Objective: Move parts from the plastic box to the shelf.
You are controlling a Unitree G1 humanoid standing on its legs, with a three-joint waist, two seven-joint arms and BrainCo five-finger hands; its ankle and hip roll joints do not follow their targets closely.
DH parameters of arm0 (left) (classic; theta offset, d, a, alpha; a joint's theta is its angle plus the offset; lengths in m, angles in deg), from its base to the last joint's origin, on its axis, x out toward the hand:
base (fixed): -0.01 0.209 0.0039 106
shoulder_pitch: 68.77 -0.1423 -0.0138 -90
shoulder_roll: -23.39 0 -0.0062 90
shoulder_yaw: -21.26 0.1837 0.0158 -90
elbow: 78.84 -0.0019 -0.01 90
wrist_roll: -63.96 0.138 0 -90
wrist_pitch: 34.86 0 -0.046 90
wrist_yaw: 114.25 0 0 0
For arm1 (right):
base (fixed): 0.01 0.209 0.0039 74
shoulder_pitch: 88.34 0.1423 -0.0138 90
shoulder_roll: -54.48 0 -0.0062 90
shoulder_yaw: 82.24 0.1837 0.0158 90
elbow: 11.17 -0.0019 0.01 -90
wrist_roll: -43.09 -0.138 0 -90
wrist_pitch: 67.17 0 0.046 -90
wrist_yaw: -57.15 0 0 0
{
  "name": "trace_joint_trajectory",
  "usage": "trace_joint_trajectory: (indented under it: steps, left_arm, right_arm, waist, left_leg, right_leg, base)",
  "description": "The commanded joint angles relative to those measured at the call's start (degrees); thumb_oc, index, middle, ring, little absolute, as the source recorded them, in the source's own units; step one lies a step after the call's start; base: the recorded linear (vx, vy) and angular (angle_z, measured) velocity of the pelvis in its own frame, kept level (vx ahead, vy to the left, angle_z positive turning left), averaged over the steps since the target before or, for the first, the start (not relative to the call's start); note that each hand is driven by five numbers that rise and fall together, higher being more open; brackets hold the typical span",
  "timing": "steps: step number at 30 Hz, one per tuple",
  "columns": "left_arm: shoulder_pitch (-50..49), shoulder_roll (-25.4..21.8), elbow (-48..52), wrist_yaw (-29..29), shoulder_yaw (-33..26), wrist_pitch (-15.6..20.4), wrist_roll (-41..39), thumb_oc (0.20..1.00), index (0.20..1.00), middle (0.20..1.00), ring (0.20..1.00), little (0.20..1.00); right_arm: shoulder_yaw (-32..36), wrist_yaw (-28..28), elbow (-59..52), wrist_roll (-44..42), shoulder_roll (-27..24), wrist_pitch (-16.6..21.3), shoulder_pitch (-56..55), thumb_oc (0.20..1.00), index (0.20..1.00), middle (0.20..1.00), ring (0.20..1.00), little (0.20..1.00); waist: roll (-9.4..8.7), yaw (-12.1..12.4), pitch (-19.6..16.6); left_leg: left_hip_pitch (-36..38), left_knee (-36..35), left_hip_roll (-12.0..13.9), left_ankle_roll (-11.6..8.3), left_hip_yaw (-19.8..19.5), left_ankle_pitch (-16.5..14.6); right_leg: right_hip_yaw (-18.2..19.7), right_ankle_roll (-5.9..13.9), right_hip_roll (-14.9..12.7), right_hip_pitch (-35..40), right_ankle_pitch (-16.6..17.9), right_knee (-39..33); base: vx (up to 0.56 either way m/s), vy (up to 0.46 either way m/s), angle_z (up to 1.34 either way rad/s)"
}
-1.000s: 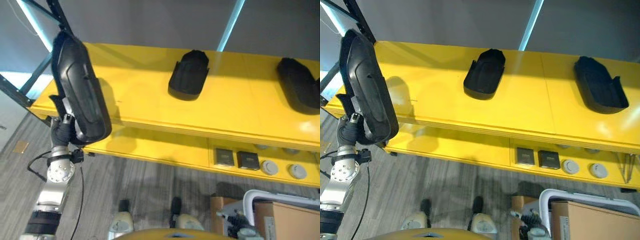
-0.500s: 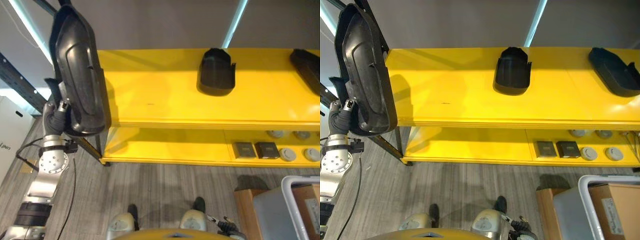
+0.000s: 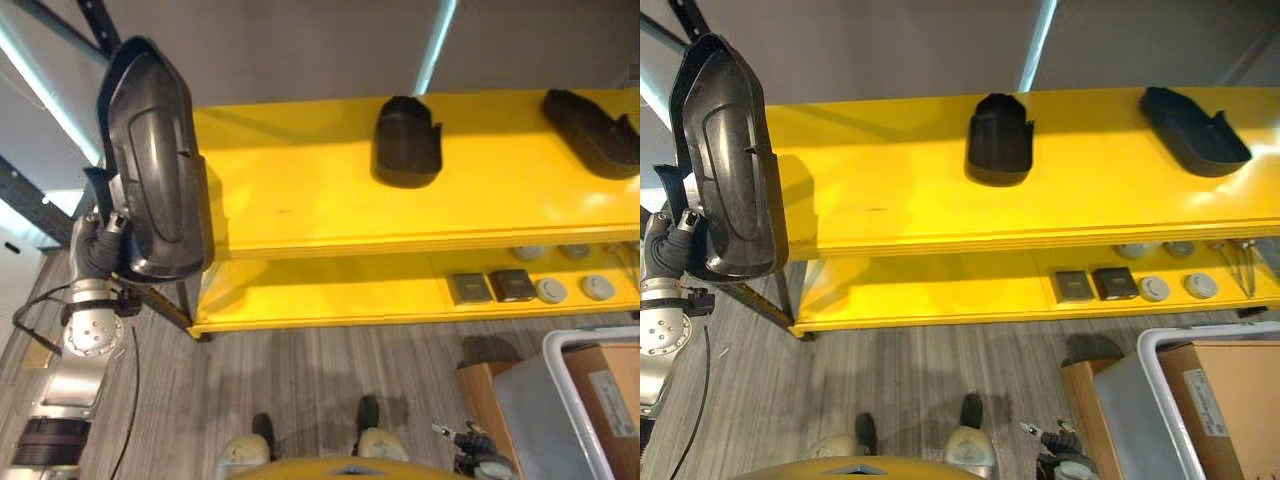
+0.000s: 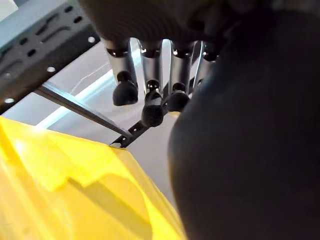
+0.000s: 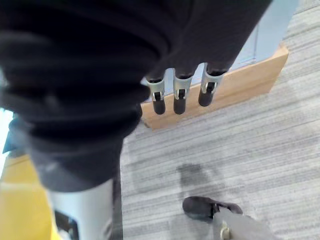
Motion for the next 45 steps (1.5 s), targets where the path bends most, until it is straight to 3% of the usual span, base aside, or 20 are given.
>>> trace_joint_trajectory:
  steps: [1,2,3,6,8,9,14,21,36,45]
  left_arm:
    - [7.9,-5.1,0.4,1.3,-1.9,-1.5,1.5,0.200,0.200,0.200,0.200,0.200]
    - [9.1,-6.2,-1.4,-0.3,-1.6,-3.9,0.8,0.200,0.200,0.200,0.200,0.200]
    - [11.9,-8.3,-5.7,-3.9,0.1,-9.8,-1.9,0.200,0.200,0.200,0.200,0.200]
    - [17.4,-10.5,-15.2,-4.8,4.3,-14.1,-4.8,0.200,0.200,0.200,0.200,0.200]
    - [21.5,-11.9,-21.8,-4.7,6.8,-15.0,-5.0,0.200,0.200,0.200,0.200,0.200]
    - [27.0,-13.0,-32.4,-6.2,9.6,-16.6,-9.0,0.200,0.200,0.200,0.200,0.200]
    - [35.4,-13.2,-47.4,-7.0,12.7,-18.6,-8.3,0.200,0.200,0.200,0.200,0.200]
    - [41.1,-11.2,-55.3,-5.0,15.3,-21.1,-7.6,0.200,0.200,0.200,0.200,0.200]
    - [45.5,-12.7,-60.8,-3.3,22.5,-24.7,6.1,0.200,0.200,0.200,0.200,0.200]
    - [46.4,-14.1,-62.4,-2.8,24.2,-25.5,8.1,0.200,0.200,0.200,0.200,0.200]
  right_arm:
    - [-0.1,0.9,-1.5,2.5,-0.9,-1.5,-1.7,1.000,1.000,1.000,1.000,1.000]
    - [0.1,1.7,-1.6,3.3,-1.4,-1.9,-2.1,1.000,1.000,1.000,1.000,1.000]
    - [0.0,2.6,-2.2,4.7,-2.1,-2.5,-2.9,1.000,1.000,1.000,1.000,1.000]
    - [-1.0,3.7,-2.9,5.5,-3.6,-4.2,-3.0,1.000,1.000,1.000,1.000,1.000]
    - [-1.7,4.1,-2.4,5.6,-4.1,-4.0,-2.8,1.000,1.000,1.000,1.000,1.000]
    - [-2.6,4.6,-1.9,6.0,-5.0,-4.0,-2.5,1.000,1.000,1.000,1.000,1.000]
    - [-3.4,5.0,-1.1,6.4,-5.9,-3.1,-2.4,1.000,1.000,1.000,1.000,1.000]
    - [-4.9,5.7,1.0,6.7,-6.9,-0.7,-1.6,1.000,1.000,1.000,1.000,1.000]
    - [-5.4,6.1,-0.7,7.4,-8.4,-0.4,-2.9,1.000,1.000,1.000,1.000,1.000]
    - [-4.9,5.5,0.5,6.6,-9.6,0.9,-2.6,1.000,1.000,1.000,1.000,1.000]
  waist:
    - [0.60,-1.3,-1.7]
    - [0.65,-1.9,-1.9]
    - [0.94,-3.0,-2.2]
    - [1.31,-4.8,-2.5]
    - [1.52,-5.7,-2.7]
    - [1.81,-7.0,-2.8]
    - [2.17,-9.4,-2.4]
    - [1.75,-11.9,-1.0]
    - [0.61,-14.1,-0.1]
    - [0.48,-14.2,0.3]
  left_leg:
    - [-4.7,2.1,1.4,0.54,-5.4,-1.2]
    - [-4.5,1.9,1.8,0.41,-4.9,-1.1]
    - [-4.1,1.7,2.2,0.20,-4.3,-0.9]
    - [-3.7,1.7,2.6,0.12,-3.4,-0.7]
    - [-3.6,1.8,2.8,0.06,-2.9,-0.6]
    - [-3.6,2.4,3.0,0.15,-2.2,-0.8]
    - [-4.0,3.9,3.3,0.33,-1.1,-1.4]
    - [-5.7,5.3,3.7,0.05,0.2,-1.9]
    - [-5.6,6.4,4.6,-0.28,2.7,-2.3]
    - [-5.9,6.7,4.9,-0.47,3.1,-2.3]
  right_leg:
    - [3.1,2.76,-1.8,0.6,-5.7,4.2]
    - [3.4,2.73,-1.6,0.7,-5.8,4.0]
    - [4.0,2.78,-1.3,0.8,-5.9,3.9]
    - [4.9,2.75,-1.0,0.6,-6.3,4.4]
    - [5.4,2.72,-0.8,0.4,-6.4,4.7]
    - [6.3,2.62,-0.7,-0.1,-6.7,5.3]
    - [8.0,2.56,-0.4,-1.1,-7.0,6.3]
    - [10.0,2.31,-0.1,-3.1,-7.2,6.5]
    - [10.8,2.13,0.2,-3.2,-6.8,5.5]
    - [11.1,2.12,0.2,-3.3,-6.7,5.3]
  base:
    - [0.06,-0.028,-0.05]
    - [0.09,-0.014,-0.04]
    - [0.10,-0.004,-0.03]
    - [0.08,0.007,-0.07]
    - [0.08,0.013,-0.21]
    - [0.08,0.013,-0.23]
    - [0.06,0.016,-0.20]
    - [-0.01,0.015,-0.13]
    - [0.02,-0.002,-0.09]
    - [0.00,-0.001,0.00]
